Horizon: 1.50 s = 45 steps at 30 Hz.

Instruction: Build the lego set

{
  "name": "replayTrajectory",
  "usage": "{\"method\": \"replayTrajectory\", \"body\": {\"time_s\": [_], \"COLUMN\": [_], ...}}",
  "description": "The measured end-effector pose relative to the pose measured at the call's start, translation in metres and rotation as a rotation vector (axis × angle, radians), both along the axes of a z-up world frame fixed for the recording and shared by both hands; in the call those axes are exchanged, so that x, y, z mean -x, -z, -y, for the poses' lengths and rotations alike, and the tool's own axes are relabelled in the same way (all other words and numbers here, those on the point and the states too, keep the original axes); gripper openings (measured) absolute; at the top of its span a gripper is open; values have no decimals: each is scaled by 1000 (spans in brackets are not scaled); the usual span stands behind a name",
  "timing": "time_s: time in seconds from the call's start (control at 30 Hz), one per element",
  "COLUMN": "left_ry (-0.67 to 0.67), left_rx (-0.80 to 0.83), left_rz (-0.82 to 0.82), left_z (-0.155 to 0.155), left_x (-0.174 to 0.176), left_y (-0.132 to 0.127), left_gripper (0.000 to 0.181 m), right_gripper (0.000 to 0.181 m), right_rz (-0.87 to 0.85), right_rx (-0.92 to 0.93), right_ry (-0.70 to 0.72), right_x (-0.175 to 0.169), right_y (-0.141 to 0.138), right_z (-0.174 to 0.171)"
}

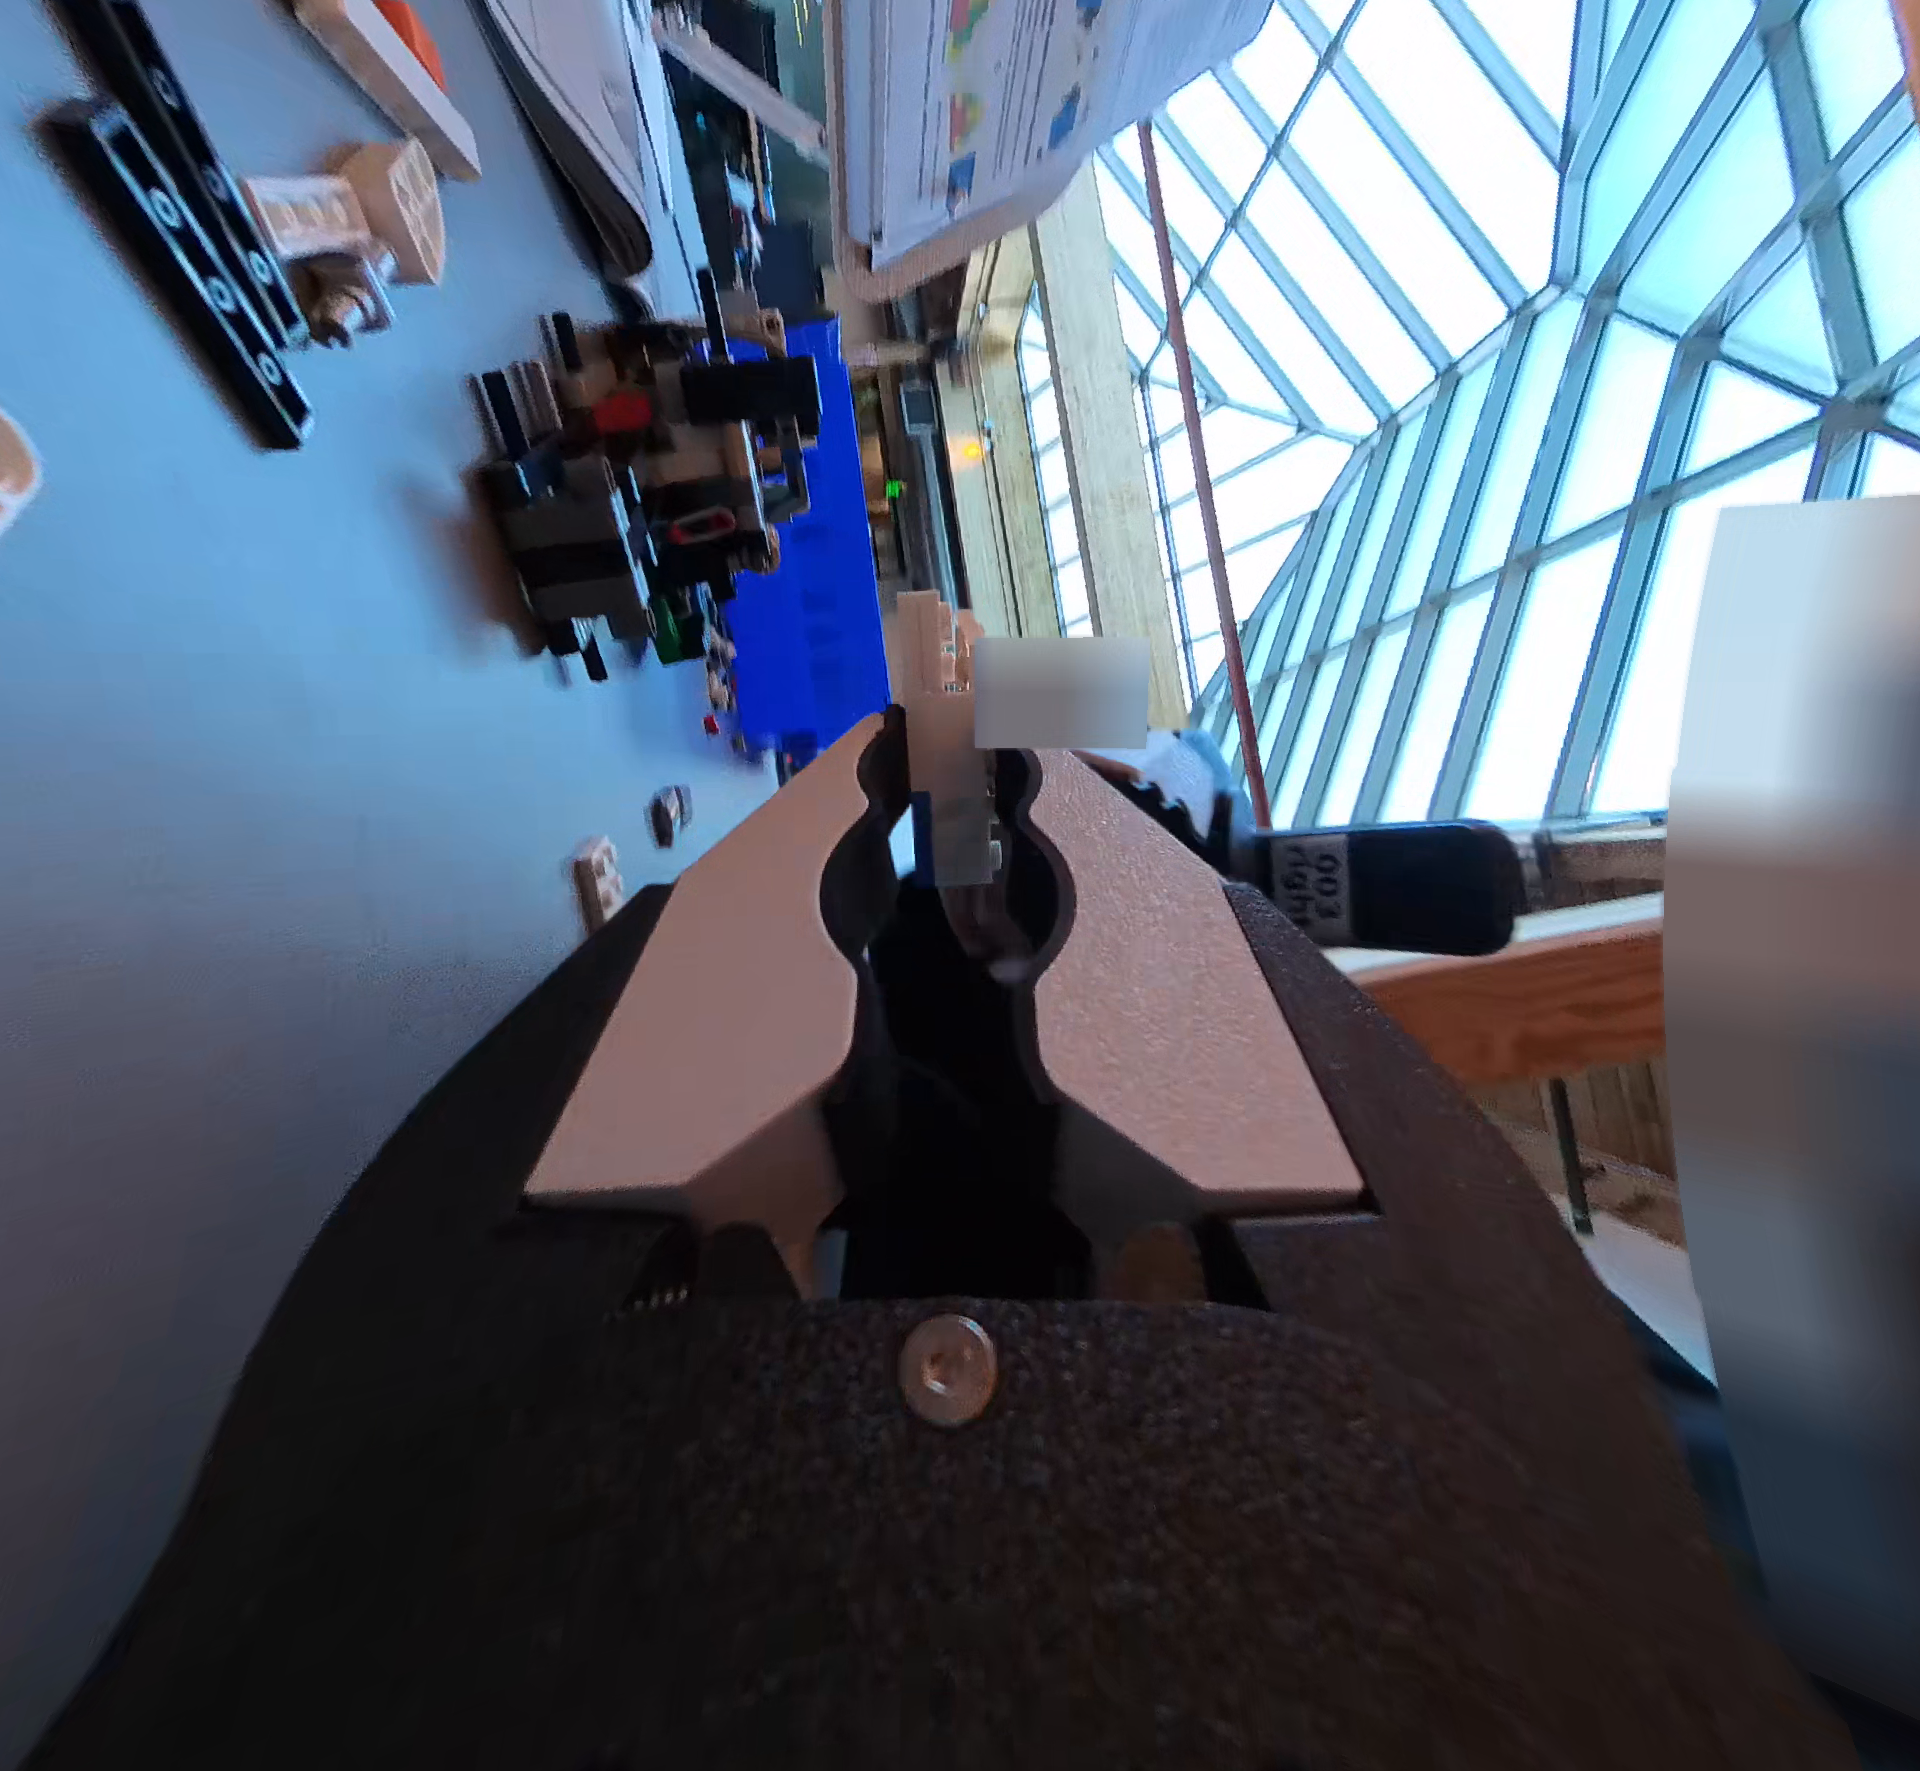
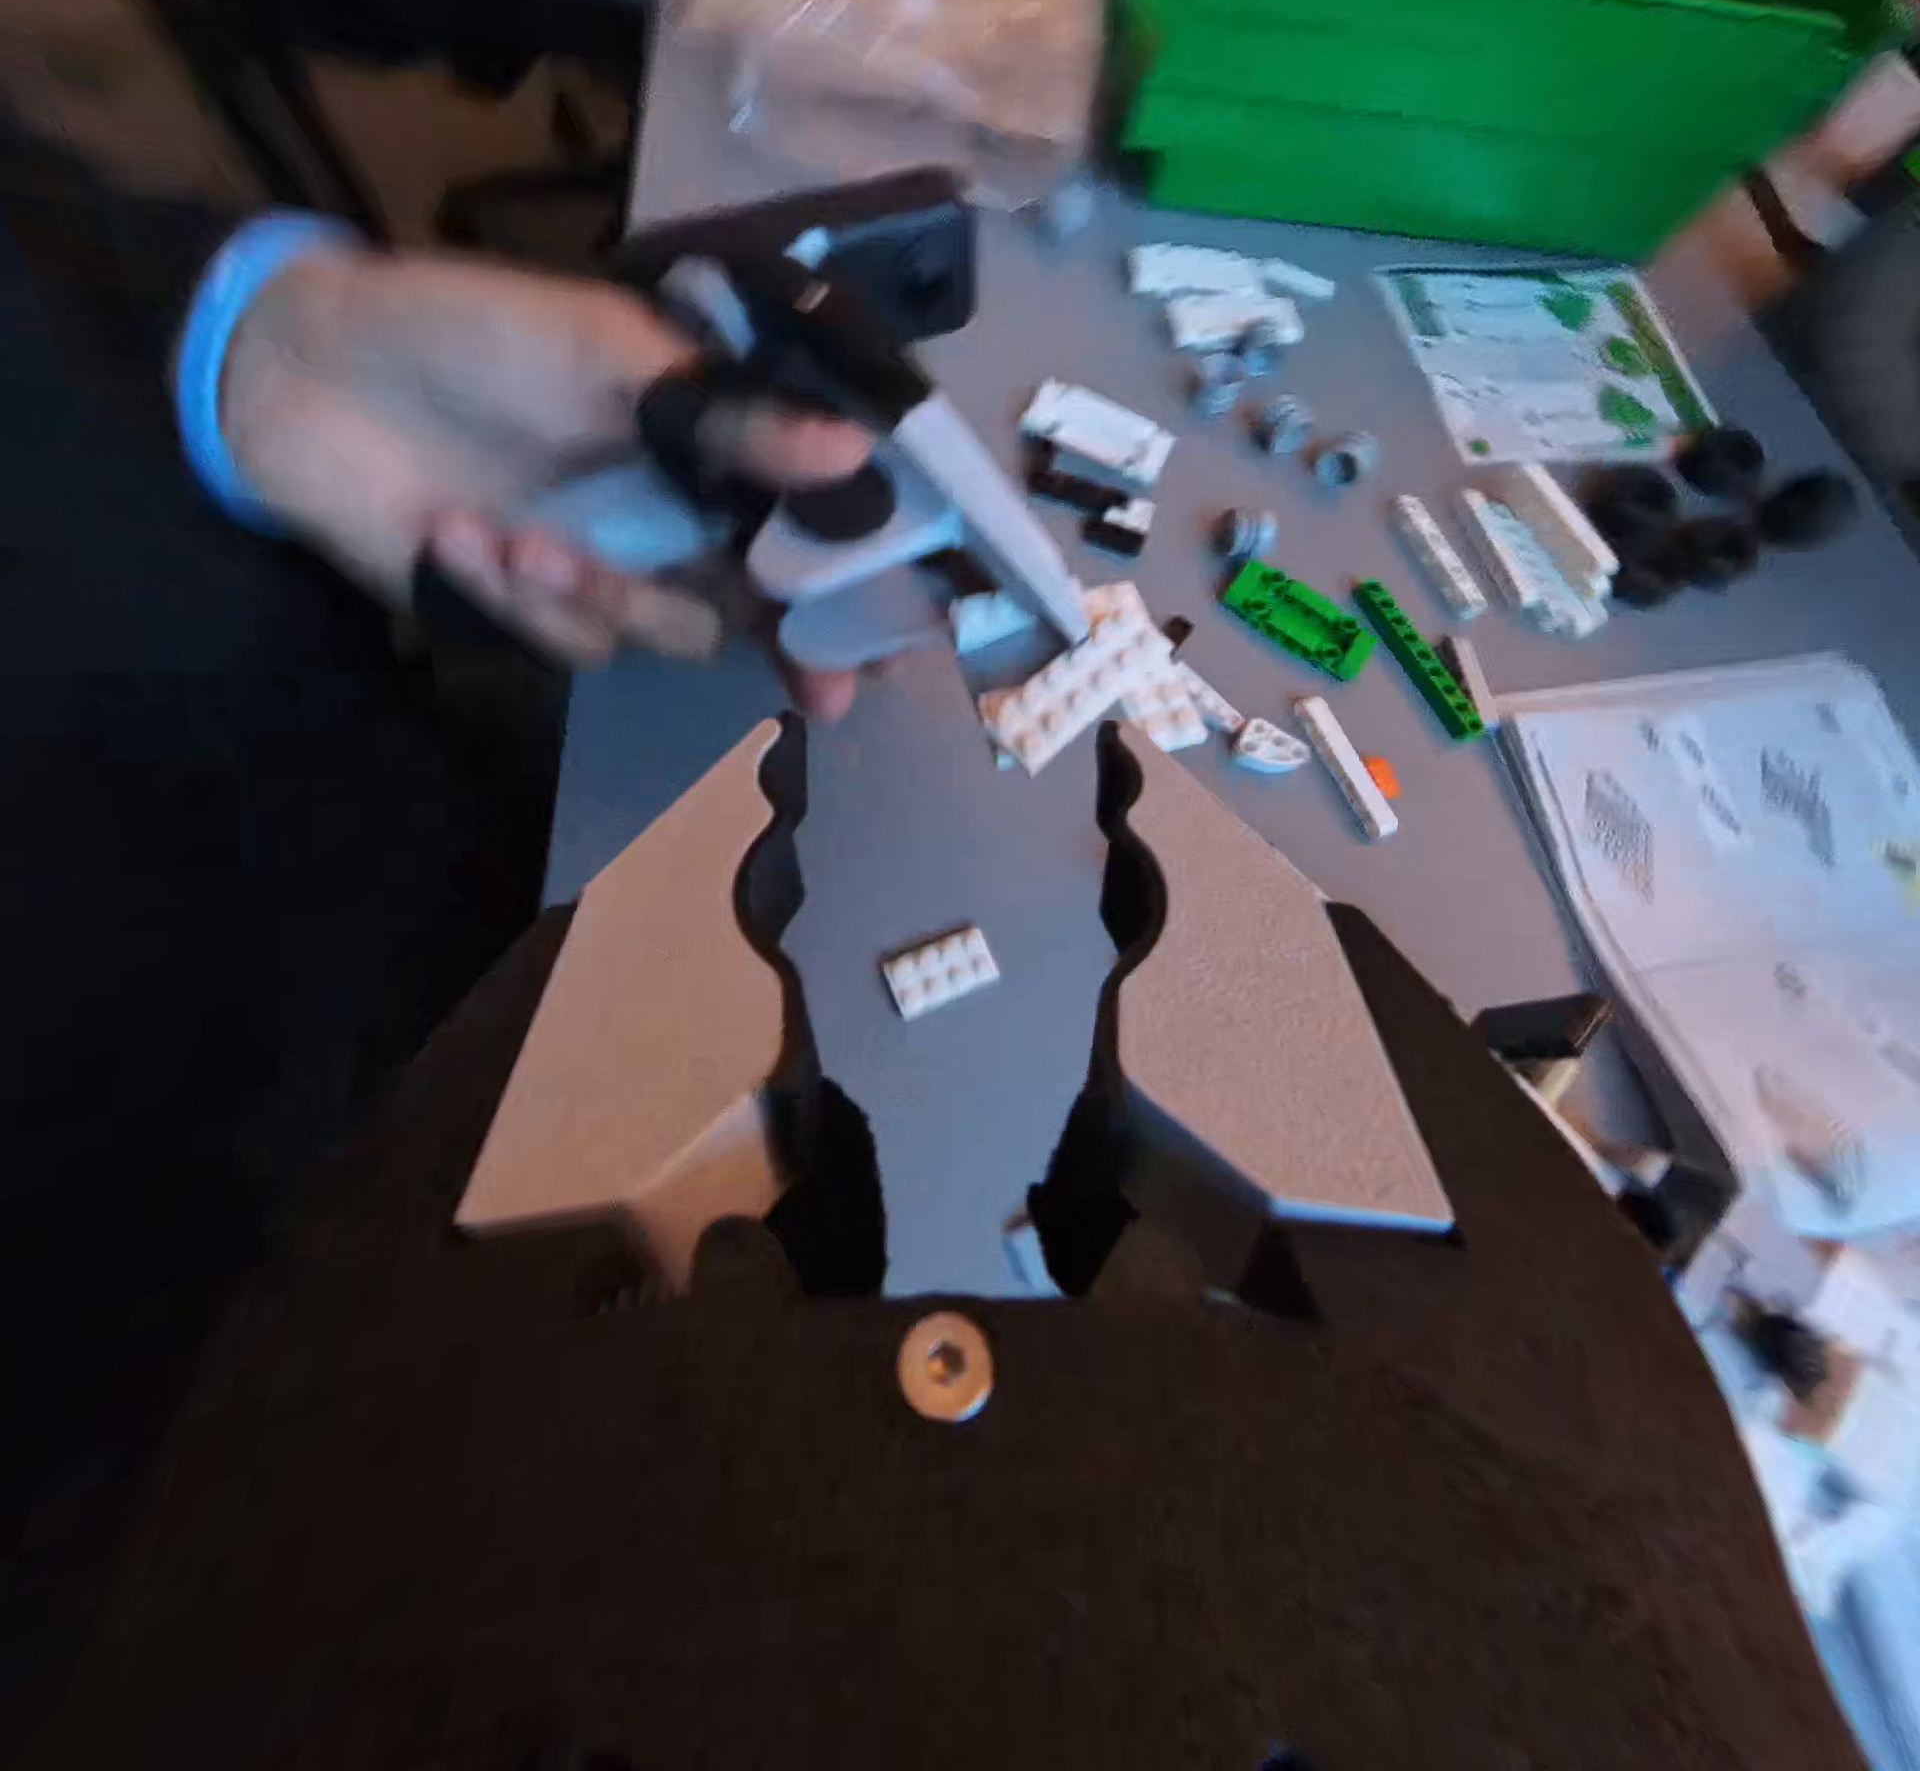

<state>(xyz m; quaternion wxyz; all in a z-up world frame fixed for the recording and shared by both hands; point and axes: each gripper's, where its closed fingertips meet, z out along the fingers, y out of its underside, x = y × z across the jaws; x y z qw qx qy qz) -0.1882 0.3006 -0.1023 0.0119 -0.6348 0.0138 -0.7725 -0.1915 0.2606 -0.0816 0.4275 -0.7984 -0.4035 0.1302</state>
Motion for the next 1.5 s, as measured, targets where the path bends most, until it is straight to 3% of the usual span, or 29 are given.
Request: {"method": "replayTrajectory", "body": {"time_s": [0.13,0.3,0.47,0.7,1.03,1.27,1.5], "left_ry": [175,274,288,274,152,93,104], "left_rx": [-15,-2,25,33,-68,-181,-58], "left_rz": [-5,7,32,16,-65,-161,-99], "left_z": [16,29,38,40,23,19,15], "left_x": [5,11,11,7,4,2,3], "left_y": [-2,-8,-15,-10,-1,8,8], "left_gripper": [14,14,14,14,14,14,14], "right_gripper": [41,57,59,50,50,51,50], "right_rz": [38,-36,-151,-120,-32,127,168], "right_rx": [-118,-48,7,4,-39,38,80], "right_ry": [-163,-333,-385,-334,-111,-79,-87], "right_x": [-4,10,19,14,-6,-9,-10], "right_y": [1,6,4,12,18,36,31], "right_z": [0,-6,-3,-4,-16,-13,-21]}}
